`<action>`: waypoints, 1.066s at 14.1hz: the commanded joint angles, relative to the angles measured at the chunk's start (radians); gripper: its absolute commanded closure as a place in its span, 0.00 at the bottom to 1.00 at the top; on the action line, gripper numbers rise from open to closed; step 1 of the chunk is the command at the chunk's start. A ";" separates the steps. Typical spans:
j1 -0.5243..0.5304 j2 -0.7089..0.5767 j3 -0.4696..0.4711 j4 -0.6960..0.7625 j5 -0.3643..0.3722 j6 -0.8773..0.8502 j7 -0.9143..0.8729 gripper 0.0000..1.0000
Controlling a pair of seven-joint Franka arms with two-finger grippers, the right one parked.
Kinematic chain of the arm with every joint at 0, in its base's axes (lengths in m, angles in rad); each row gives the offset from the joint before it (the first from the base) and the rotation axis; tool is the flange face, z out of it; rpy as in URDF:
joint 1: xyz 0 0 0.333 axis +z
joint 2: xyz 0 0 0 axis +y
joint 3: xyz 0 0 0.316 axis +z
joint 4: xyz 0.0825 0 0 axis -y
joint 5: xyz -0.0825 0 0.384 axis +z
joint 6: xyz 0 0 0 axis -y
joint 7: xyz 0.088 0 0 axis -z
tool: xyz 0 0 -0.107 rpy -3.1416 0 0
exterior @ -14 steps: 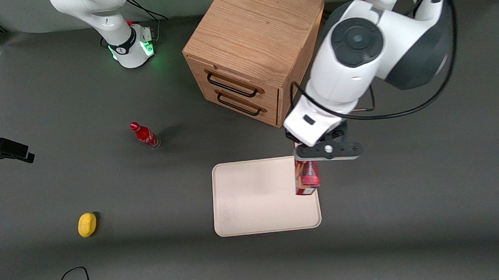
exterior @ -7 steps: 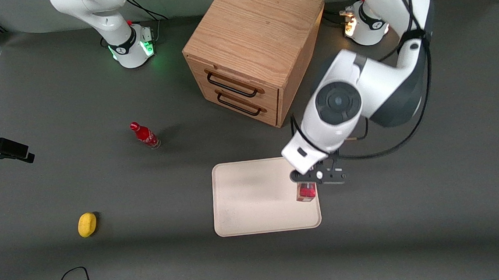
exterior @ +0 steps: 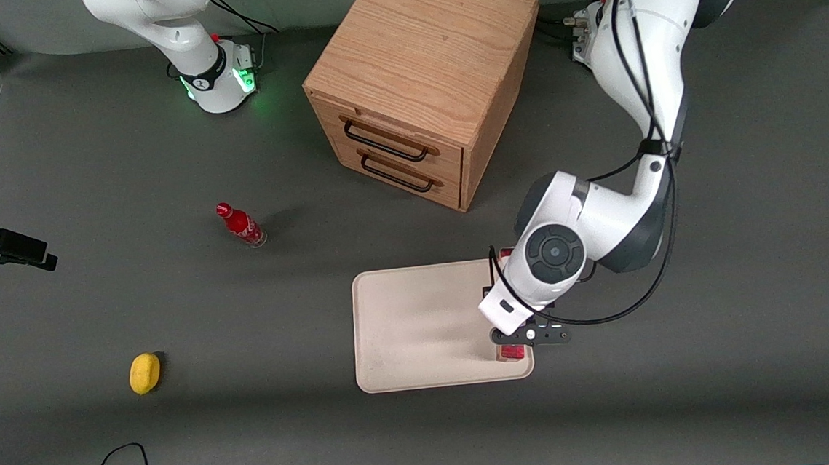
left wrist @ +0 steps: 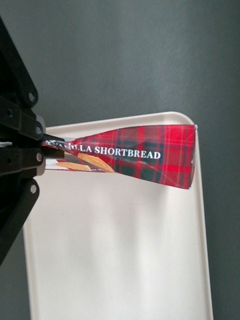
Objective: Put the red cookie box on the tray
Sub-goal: 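Lower the cookie box onto the tray's edge with the left gripper, then open the left gripper and withdraw it from the box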
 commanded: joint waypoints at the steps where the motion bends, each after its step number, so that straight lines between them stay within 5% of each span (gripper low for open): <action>1: -0.012 0.035 0.003 -0.008 0.049 0.053 -0.060 1.00; 6: -0.012 0.055 0.003 -0.006 0.049 0.075 -0.061 1.00; 7: -0.012 0.056 0.003 -0.006 0.052 0.075 -0.061 0.25; 8: -0.014 0.055 0.003 -0.008 0.075 0.075 -0.063 0.00; 15: -0.015 -0.077 -0.003 0.005 0.087 -0.066 -0.078 0.00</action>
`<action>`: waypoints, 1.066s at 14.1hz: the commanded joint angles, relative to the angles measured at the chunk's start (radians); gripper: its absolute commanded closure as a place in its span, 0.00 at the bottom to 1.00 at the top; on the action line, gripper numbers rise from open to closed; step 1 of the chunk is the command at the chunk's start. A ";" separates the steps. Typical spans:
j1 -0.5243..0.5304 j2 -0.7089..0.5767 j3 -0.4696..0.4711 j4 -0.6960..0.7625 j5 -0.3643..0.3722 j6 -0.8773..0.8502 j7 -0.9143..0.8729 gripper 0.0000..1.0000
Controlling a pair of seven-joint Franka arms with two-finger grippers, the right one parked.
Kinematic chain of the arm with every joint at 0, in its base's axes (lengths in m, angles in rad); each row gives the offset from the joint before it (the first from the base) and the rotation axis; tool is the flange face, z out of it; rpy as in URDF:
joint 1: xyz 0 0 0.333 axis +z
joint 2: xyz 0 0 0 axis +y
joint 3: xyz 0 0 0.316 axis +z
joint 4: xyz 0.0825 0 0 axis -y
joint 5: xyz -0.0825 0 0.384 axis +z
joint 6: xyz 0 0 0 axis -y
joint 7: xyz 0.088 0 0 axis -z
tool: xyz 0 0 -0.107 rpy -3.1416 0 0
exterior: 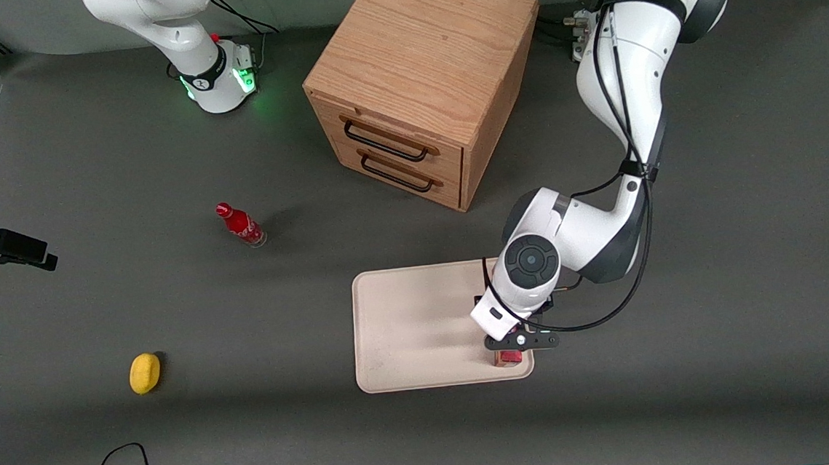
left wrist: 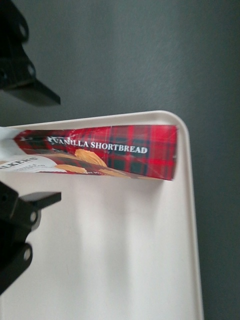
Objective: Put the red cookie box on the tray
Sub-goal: 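Open the left gripper and withdraw it from the box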
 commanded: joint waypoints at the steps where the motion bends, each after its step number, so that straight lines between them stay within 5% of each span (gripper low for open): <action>1: -0.002 -0.160 -0.001 -0.010 0.012 -0.175 -0.024 0.00; 9: 0.107 -0.495 0.000 -0.026 -0.038 -0.602 0.128 0.00; 15: 0.289 -0.690 0.007 -0.241 -0.037 -0.613 0.388 0.00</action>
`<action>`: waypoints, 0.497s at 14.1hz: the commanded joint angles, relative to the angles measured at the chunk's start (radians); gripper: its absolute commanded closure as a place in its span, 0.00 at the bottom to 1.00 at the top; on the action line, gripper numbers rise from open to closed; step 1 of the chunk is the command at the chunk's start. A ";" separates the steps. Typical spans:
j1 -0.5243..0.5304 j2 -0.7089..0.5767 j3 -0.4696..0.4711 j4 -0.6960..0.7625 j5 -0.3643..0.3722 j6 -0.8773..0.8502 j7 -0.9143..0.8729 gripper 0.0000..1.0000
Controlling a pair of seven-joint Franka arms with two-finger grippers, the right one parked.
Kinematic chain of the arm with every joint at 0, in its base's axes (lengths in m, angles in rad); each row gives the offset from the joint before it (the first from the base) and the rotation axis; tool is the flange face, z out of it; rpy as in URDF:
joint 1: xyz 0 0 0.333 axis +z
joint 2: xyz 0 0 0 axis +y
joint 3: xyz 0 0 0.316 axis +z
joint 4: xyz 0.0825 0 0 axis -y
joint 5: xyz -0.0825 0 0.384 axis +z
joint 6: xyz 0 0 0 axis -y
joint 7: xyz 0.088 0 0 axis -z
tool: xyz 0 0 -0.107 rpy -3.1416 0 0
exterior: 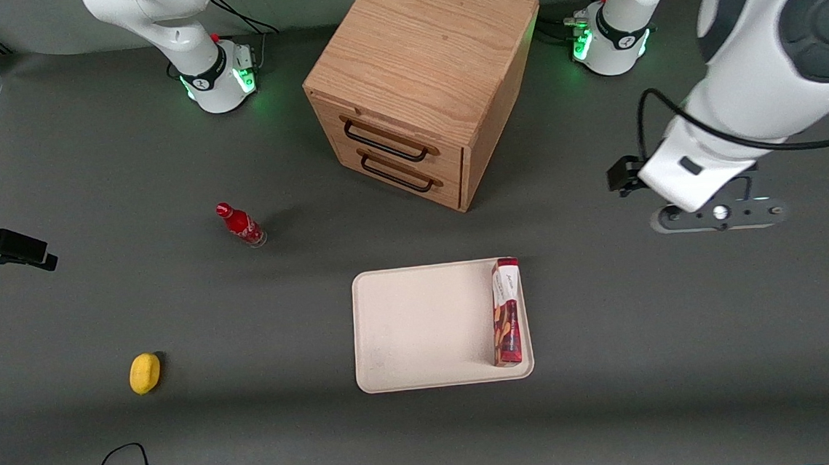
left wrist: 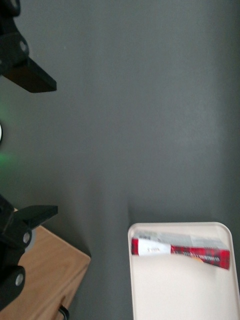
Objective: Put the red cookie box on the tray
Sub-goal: 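Open the left gripper and withdraw it from the box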
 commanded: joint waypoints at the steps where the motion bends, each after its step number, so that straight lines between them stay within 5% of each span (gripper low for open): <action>1: 0.110 -0.166 0.000 -0.230 -0.011 0.067 0.174 0.00; 4: 0.213 -0.304 0.002 -0.451 -0.011 0.196 0.309 0.00; 7: 0.272 -0.339 0.008 -0.522 -0.008 0.236 0.313 0.00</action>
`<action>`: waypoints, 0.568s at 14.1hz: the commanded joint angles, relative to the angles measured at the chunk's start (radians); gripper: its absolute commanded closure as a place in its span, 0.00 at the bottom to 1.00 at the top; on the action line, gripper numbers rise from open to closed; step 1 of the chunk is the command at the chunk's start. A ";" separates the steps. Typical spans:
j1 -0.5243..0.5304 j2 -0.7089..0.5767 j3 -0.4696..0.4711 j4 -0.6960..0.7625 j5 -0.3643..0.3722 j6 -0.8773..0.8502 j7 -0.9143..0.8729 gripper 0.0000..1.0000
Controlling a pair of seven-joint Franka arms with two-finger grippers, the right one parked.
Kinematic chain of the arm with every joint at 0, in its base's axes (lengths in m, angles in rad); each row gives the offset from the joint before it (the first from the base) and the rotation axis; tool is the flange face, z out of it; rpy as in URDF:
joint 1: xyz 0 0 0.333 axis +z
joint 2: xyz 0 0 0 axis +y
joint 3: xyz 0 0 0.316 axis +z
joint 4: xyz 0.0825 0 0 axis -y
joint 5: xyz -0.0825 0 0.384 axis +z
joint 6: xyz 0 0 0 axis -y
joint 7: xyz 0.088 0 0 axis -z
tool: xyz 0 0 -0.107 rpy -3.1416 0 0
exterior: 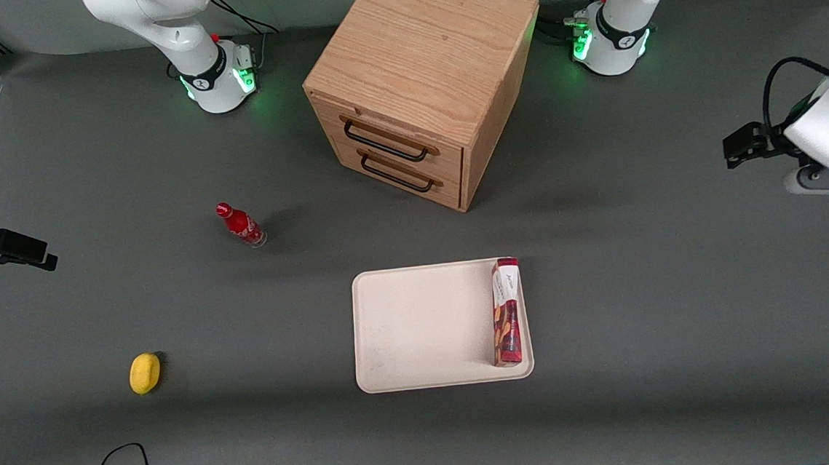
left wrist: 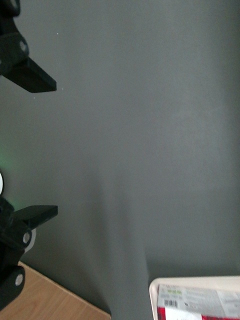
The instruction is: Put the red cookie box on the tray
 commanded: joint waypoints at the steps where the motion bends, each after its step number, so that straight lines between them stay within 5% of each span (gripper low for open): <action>1: 0.045 -0.069 -0.004 -0.118 -0.007 0.054 0.004 0.00; 8: 0.040 -0.083 -0.007 -0.194 -0.023 0.168 -0.113 0.00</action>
